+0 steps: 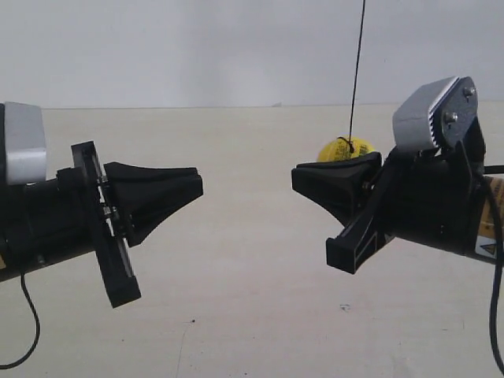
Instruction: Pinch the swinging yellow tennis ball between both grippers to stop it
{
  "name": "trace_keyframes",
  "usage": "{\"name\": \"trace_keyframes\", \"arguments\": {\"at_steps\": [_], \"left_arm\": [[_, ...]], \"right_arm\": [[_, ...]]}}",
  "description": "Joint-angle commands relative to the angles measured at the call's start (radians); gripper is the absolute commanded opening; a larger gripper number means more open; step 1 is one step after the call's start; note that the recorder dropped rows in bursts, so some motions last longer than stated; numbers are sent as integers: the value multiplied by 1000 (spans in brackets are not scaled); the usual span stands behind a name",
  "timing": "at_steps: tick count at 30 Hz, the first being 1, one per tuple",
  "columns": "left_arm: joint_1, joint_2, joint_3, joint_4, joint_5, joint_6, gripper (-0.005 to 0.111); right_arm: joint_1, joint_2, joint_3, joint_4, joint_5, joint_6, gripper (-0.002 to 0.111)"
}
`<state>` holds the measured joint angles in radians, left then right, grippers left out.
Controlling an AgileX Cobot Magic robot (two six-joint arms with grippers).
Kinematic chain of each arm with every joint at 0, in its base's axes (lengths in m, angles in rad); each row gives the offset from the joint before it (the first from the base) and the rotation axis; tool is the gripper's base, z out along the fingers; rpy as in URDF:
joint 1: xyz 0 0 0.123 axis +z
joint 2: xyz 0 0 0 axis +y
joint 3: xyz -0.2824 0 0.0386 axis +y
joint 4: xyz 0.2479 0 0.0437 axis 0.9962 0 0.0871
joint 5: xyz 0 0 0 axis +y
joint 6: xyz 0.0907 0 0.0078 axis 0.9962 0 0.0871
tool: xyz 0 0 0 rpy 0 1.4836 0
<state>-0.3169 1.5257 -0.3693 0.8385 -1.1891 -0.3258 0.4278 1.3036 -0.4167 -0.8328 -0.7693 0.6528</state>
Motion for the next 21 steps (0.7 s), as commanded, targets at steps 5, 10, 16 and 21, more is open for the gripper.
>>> {"name": "trace_keyframes", "arguments": {"at_steps": [5,10,16,21], "left_arm": [[-7,20,-4,-14,45,17,5],[-7,38,-4,-14,45,21,5],[-7,61,-4,-14,45,21,5],[-7,68,-4,-14,43,32,5]], "right_arm": [[1,-4,-4,-14,108,-23,0],[1,-4,-4,-14,108,-23,0],[1,-4,-4,-14,168,-23,0],[1,-4,-4,-14,171,-23,0]]}}
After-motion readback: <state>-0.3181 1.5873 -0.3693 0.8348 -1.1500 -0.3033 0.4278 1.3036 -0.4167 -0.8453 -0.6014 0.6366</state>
